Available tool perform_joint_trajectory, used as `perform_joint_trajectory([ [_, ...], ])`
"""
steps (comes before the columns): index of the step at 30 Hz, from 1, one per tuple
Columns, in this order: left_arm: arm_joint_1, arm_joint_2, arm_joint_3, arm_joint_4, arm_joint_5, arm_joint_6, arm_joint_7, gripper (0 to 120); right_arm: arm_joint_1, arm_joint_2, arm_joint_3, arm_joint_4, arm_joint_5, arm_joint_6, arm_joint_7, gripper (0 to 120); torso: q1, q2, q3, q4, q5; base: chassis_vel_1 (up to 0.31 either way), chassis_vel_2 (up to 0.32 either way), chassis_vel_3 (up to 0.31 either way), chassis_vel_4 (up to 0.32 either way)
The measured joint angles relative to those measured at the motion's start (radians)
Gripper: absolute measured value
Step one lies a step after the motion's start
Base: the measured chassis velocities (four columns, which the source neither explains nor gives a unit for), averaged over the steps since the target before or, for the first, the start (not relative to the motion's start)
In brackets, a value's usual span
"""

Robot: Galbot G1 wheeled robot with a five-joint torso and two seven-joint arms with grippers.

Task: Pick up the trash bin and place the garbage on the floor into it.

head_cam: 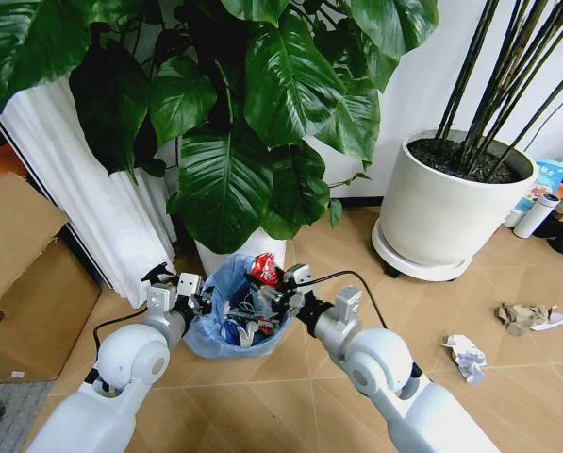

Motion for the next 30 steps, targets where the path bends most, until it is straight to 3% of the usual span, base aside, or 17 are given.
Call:
perform_joint_trajectory([
  [3,0.002,0.0,-0.002,0.0,0.0,0.0,-0.001,0,0.005,0.002,-0.001,-0.006,0.004,0.002,-0.002,72,0.0,0.0,0.0,0.0,0.0,0.0,0.0,0.0,0.0],
  [12,-0.002,-0.004,-0.001,0.0,0.0,0.0,-0.006,0,0.001,0.001,0.01,-0.005,0.005,0.002,-0.019,99,0.0,0.0,0.0,0.0,0.0001,0.0,0.0,0.0,0.0],
  [20,0.002,-0.006,-0.01,-0.003,0.001,0.0,-0.008,0,-0.026,-0.006,0.08,0.055,-0.022,0.012,-0.004,100,0.0,0.0,0.0,0.0001,-0.0001,0.0,0.0,0.0,0.0],
  [30,0.011,-0.004,-0.018,-0.012,0.001,0.0,-0.007,0,-0.24,-0.041,0.296,0.073,-0.161,0.028,0.053,100,0.0,0.0,0.0,-0.0002,0.0003,0.0,0.0,0.0,0.0],
])
